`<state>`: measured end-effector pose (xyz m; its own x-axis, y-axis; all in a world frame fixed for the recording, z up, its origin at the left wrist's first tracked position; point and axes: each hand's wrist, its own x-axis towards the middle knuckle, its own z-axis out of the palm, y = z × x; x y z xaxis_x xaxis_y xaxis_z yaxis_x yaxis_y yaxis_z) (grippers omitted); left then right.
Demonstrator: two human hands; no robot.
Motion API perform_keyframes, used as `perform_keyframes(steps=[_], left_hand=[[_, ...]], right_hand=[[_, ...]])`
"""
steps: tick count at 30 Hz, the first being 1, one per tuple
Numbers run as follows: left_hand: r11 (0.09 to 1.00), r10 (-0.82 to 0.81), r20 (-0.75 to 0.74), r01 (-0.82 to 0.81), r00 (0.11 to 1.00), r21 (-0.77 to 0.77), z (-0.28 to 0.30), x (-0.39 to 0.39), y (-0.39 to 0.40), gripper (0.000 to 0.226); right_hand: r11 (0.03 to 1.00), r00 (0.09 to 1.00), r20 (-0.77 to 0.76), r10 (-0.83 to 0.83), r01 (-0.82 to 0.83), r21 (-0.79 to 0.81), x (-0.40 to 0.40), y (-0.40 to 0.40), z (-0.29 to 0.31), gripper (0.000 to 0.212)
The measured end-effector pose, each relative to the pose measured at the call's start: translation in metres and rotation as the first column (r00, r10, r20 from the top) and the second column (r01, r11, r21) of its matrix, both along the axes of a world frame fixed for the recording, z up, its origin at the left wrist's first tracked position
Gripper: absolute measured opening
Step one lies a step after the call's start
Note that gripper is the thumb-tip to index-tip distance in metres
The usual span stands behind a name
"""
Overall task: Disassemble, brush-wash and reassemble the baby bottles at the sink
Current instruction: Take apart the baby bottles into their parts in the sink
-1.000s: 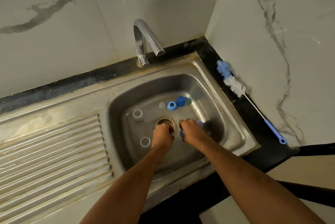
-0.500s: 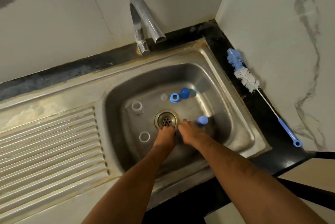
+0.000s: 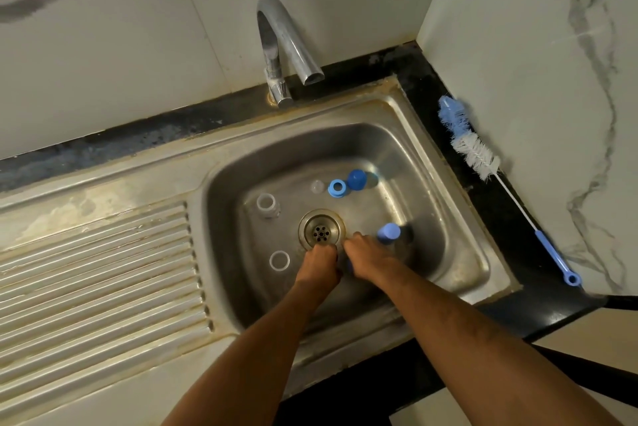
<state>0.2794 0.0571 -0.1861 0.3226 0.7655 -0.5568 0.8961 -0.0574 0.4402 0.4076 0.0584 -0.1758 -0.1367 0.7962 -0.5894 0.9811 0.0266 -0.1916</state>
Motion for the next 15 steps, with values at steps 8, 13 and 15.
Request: perform_keyframes(steps=[8, 13, 15], left_hand=[[0.992, 0.053, 0.077, -0.062, 0.996, 0.113, 0.032, 0.001, 0.013, 0.013], [0.971, 0.121, 0.123, -0.143, 0.985, 0.191, 0.070, -0.003, 0.036, 0.011], [0.964, 0.130, 0.134, -0.157, 0.982, 0.215, 0.086, -0.004, 0.046, 0.014]], right_hand=[[0.992, 0.997, -0.036, -0.066, 0.069, 0.109, 0.004, 0.007, 0.024, 0.024], [0.965, 0.992, -0.096, -0.085, 0.106, 0.240, -0.004, 0.027, 0.062, 0.021], [0.950, 0.985, -0.136, -0.104, 0.139, 0.280, -0.007, 0.035, 0.077, 0.017]])
